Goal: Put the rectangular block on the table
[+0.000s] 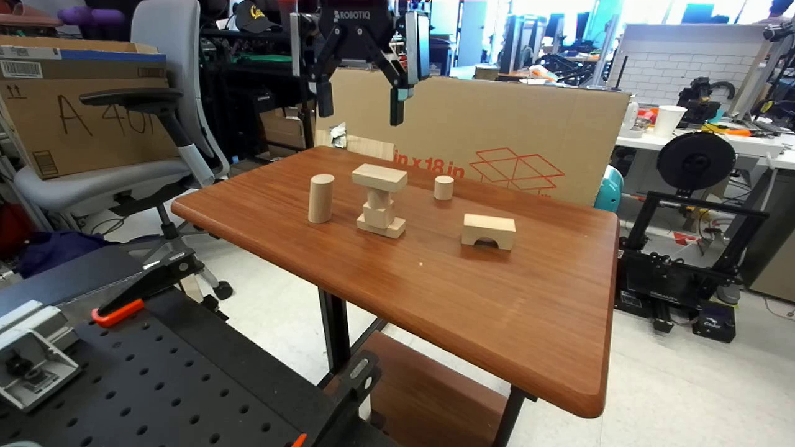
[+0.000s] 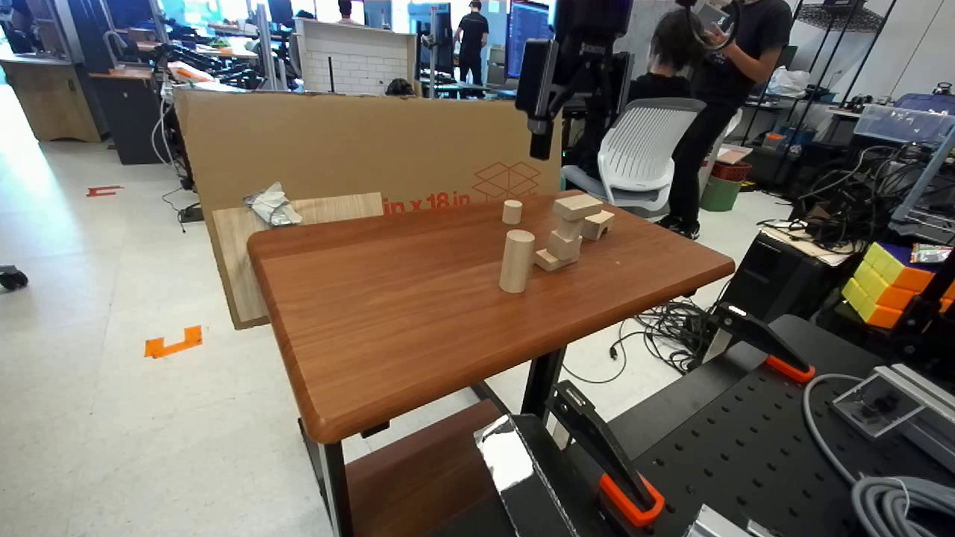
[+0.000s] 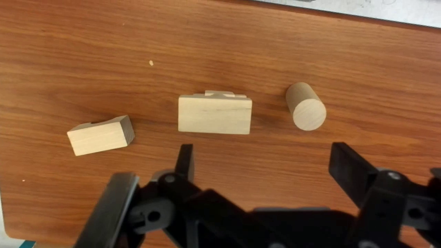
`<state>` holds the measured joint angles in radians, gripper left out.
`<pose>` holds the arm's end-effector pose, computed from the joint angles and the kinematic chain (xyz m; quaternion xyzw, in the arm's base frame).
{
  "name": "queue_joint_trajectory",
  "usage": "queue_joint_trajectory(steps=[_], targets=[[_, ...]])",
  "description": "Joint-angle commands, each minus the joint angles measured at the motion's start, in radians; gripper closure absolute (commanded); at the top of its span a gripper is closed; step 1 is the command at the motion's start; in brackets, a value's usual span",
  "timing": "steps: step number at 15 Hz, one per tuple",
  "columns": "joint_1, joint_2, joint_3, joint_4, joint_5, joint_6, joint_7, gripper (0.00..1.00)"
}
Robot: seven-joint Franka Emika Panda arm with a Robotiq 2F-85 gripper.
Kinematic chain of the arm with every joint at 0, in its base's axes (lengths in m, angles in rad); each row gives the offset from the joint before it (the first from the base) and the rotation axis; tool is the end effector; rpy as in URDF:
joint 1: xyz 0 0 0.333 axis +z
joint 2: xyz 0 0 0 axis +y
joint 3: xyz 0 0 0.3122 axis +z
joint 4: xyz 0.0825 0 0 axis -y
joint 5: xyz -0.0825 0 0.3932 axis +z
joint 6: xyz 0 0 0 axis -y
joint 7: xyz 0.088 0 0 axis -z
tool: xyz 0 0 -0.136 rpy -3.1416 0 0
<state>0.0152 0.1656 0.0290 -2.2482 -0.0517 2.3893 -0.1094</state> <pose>0.5402 0.0226 0.2506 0.9952 0.0956 -0.0127 0.0146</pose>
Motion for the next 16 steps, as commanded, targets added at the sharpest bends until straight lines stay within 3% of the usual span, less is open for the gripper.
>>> queue_joint_trajectory(steps=[1, 16], targets=[[-0.006, 0.024, -0.005, 0.023, 0.005, -0.028, -0.007, 0.0], [-0.018, 0.128, -0.031, 0.071, -0.006, -0.053, 0.018, 0.0]])
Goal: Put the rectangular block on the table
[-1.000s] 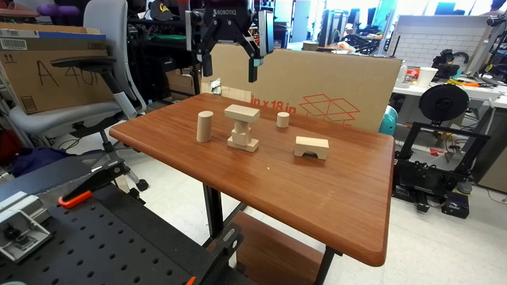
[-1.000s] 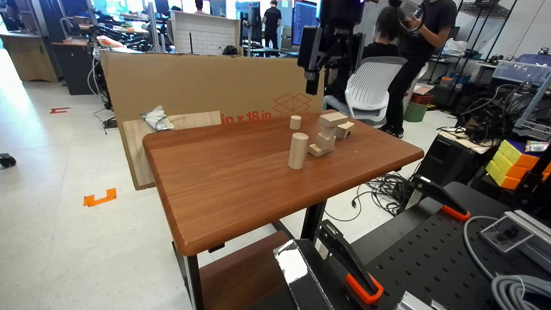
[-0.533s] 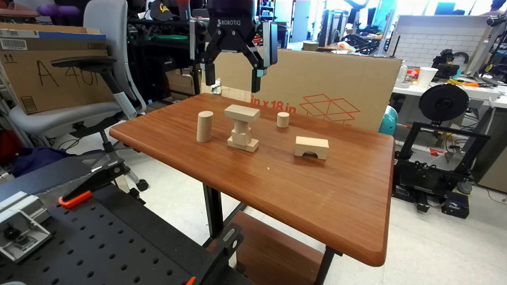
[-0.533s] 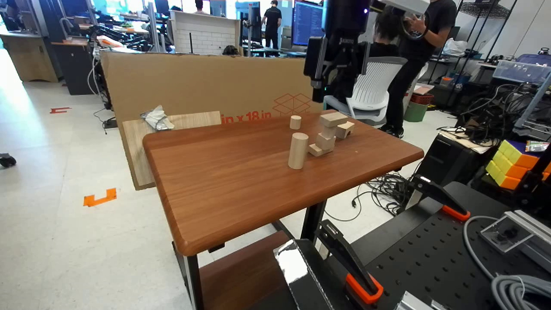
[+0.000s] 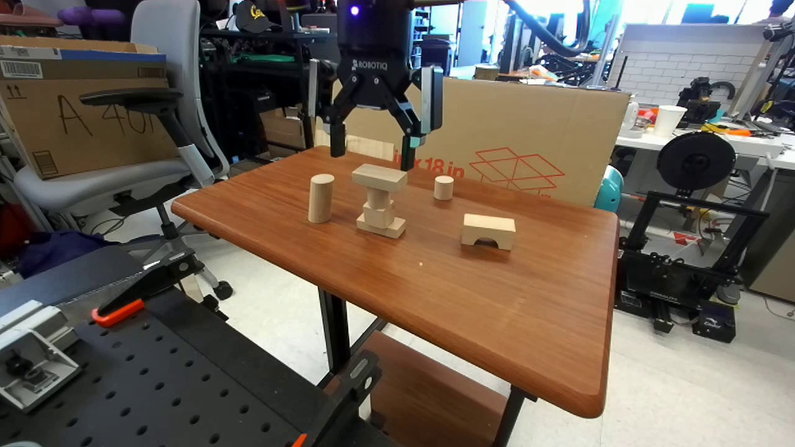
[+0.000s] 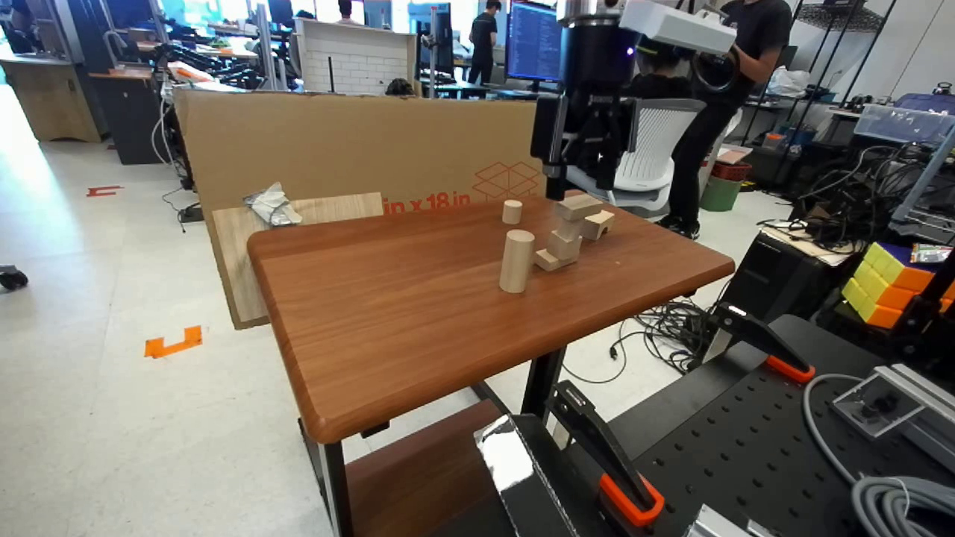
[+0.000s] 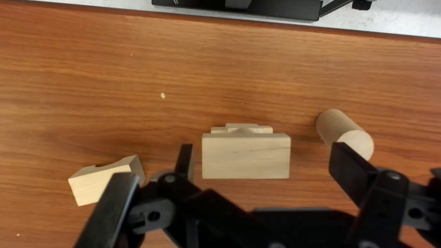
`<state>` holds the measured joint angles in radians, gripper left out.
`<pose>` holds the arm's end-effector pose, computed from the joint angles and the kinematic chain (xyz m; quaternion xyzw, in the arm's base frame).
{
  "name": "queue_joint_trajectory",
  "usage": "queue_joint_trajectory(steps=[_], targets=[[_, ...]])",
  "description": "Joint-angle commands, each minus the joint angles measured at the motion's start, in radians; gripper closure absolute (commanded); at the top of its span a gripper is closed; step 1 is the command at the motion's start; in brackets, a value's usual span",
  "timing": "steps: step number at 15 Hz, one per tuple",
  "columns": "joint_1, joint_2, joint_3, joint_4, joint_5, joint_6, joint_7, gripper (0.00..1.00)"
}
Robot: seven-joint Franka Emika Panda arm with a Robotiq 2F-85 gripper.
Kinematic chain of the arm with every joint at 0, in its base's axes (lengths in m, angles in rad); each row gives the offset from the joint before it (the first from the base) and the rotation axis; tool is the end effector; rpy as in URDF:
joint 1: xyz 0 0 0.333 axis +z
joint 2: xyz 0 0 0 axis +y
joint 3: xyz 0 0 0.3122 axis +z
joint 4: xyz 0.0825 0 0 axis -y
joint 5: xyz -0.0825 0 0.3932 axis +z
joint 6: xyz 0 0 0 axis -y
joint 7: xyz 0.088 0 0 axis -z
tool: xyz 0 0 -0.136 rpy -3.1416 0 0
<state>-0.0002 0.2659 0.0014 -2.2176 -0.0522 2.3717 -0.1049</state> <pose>0.5397 -0.0010 0.2070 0.9957 0.0726 -0.0566 0.0140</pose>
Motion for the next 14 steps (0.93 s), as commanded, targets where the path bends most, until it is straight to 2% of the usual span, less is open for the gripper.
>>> queue_joint_trajectory(steps=[1, 14], targets=[[-0.003, 0.032, -0.004, 0.042, -0.006, -0.035, 0.013, 0.0], [-0.005, 0.045, -0.016, 0.07, -0.009, -0.078, 0.019, 0.0]])
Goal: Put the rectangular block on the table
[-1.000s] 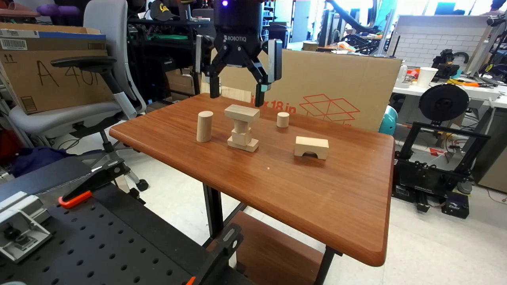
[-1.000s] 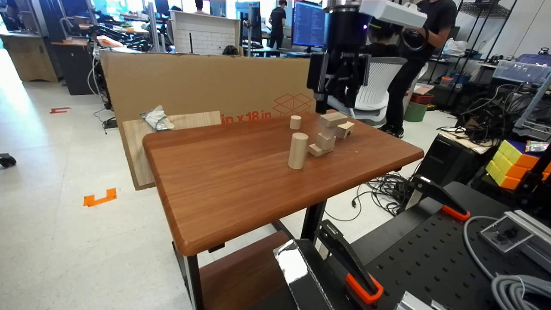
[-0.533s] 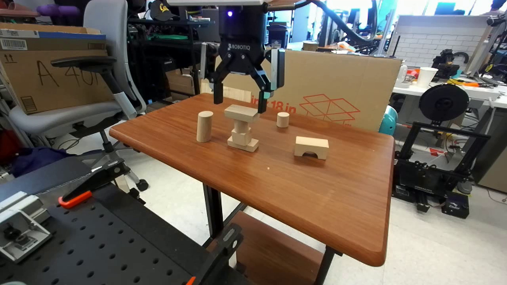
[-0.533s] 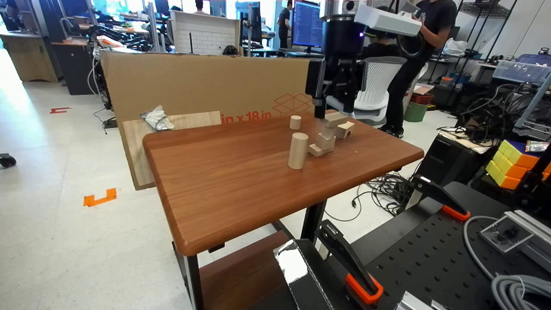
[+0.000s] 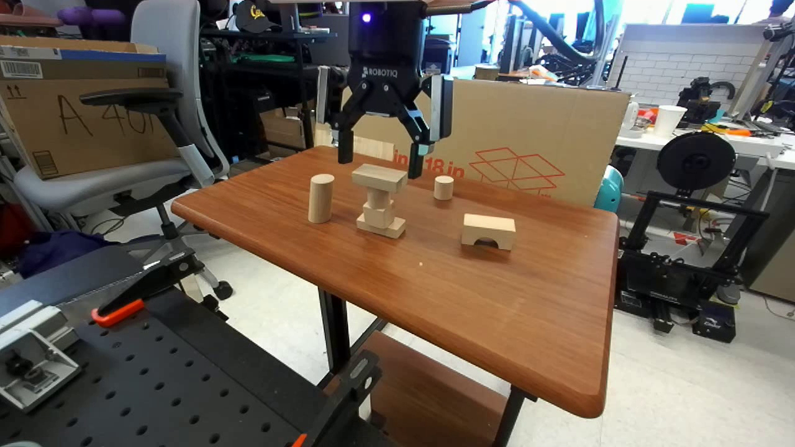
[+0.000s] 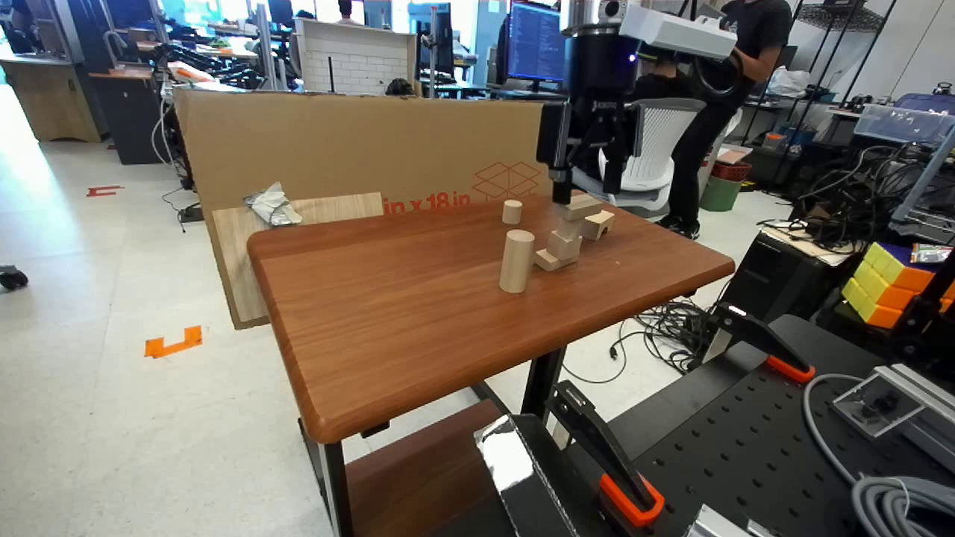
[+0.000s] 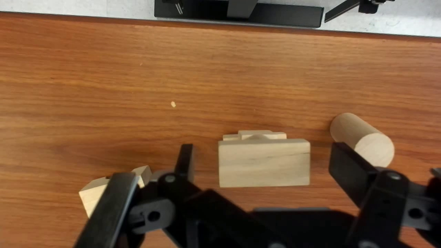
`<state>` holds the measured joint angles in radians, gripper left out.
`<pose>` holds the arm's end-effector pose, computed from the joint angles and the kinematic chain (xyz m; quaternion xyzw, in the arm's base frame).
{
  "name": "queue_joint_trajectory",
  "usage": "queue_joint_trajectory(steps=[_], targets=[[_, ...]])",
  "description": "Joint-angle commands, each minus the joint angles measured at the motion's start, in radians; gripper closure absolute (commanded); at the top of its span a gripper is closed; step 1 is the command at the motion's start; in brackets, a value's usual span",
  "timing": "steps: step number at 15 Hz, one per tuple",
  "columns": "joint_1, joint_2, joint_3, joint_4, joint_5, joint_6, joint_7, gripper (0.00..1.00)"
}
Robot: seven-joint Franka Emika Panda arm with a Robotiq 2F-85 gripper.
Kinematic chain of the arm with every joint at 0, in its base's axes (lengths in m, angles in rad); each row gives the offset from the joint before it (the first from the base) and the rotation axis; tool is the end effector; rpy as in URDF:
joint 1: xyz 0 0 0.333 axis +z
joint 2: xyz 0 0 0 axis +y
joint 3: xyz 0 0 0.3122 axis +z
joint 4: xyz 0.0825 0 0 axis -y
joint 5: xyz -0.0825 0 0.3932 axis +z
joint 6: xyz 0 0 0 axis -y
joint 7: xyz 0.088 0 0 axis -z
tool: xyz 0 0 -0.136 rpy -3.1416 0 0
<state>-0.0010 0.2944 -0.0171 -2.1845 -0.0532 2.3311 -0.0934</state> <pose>0.5434 -0.0121 0.2012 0.9954 0.0574 -0.0748 0.0162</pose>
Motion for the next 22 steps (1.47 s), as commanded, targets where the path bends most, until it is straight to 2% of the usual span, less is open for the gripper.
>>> queue_joint_trajectory(steps=[1, 16, 17, 18, 22], targets=[[-0.003, 0.019, 0.003, 0.041, -0.008, -0.038, 0.009, 0.0], [0.013, 0.098, 0.011, 0.113, -0.019, -0.076, 0.016, 0.0], [0.014, 0.102, 0.011, 0.115, -0.02, -0.075, 0.017, 0.25], [0.015, 0.104, 0.012, 0.116, -0.021, -0.073, 0.017, 0.28], [0.019, 0.089, 0.014, 0.103, -0.028, -0.062, 0.017, 0.58]])
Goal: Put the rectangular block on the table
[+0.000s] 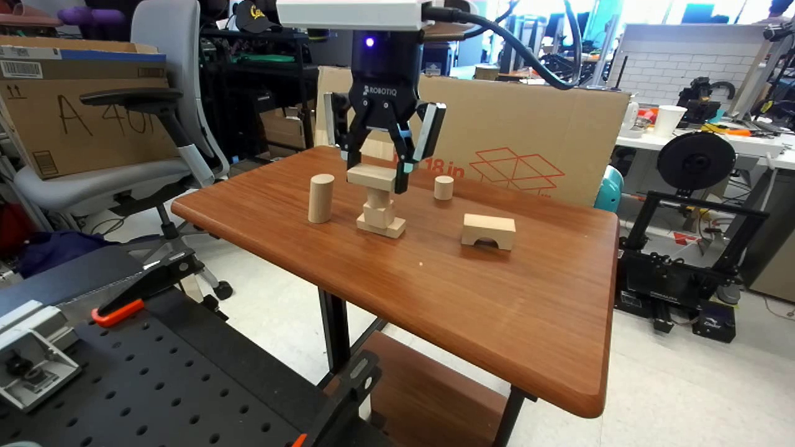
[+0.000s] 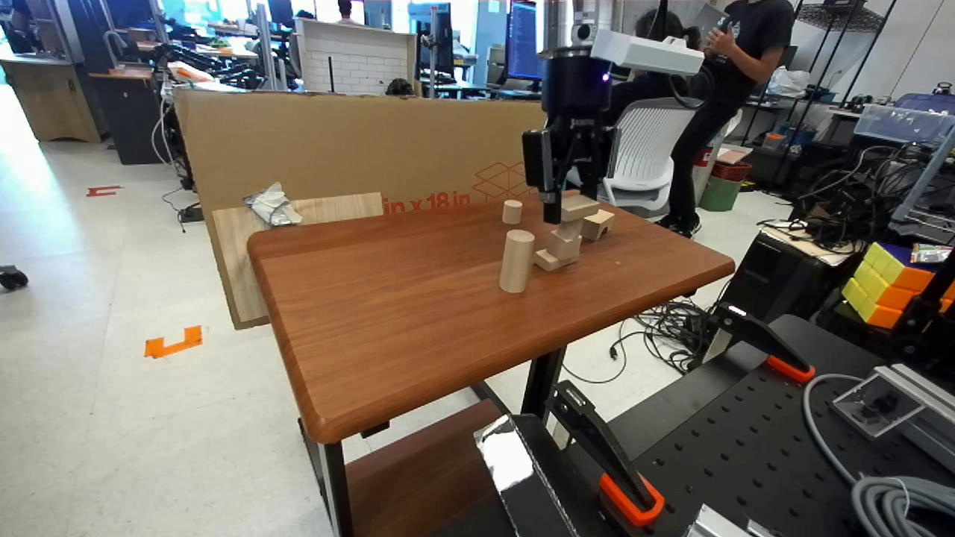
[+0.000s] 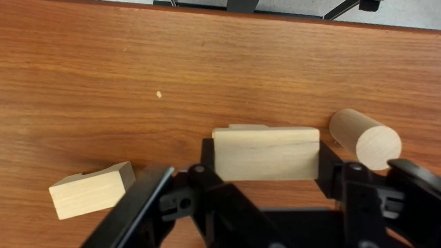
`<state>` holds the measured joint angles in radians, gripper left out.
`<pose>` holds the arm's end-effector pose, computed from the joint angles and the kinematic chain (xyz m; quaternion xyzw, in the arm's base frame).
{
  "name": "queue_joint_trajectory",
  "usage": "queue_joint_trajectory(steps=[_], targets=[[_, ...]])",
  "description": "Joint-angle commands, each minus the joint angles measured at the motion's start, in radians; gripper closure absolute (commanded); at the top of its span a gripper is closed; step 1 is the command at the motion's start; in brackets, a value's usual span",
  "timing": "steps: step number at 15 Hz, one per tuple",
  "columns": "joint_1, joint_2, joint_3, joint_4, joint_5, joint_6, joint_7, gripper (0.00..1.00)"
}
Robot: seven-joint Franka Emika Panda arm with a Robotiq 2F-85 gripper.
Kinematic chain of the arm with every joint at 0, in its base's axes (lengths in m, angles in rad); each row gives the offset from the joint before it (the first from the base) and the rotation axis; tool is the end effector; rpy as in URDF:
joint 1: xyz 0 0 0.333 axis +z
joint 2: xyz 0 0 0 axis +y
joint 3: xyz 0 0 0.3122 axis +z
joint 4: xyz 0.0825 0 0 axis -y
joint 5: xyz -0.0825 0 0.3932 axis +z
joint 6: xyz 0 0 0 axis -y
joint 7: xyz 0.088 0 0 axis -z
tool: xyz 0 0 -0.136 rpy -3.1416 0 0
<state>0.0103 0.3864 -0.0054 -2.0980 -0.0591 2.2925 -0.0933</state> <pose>0.5601 0.0001 0.1800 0.9927 0.0705 -0.0966 0.0170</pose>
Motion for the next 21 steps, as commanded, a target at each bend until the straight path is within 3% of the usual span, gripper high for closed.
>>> queue_joint_trajectory(steps=[1, 5, 8, 14, 21], targets=[[0.009, -0.007, 0.002, 0.014, -0.024, -0.022, 0.017, 0.58], [0.01, -0.029, 0.002, 0.019, -0.03, -0.033, 0.017, 0.58], [0.02, -0.03, 0.0, 0.085, -0.05, -0.119, 0.026, 0.58], [0.041, 0.12, 0.021, 0.389, -0.052, -0.335, 0.023, 0.58], [0.093, 0.373, 0.042, 0.694, -0.049, -0.371, 0.027, 0.58]])
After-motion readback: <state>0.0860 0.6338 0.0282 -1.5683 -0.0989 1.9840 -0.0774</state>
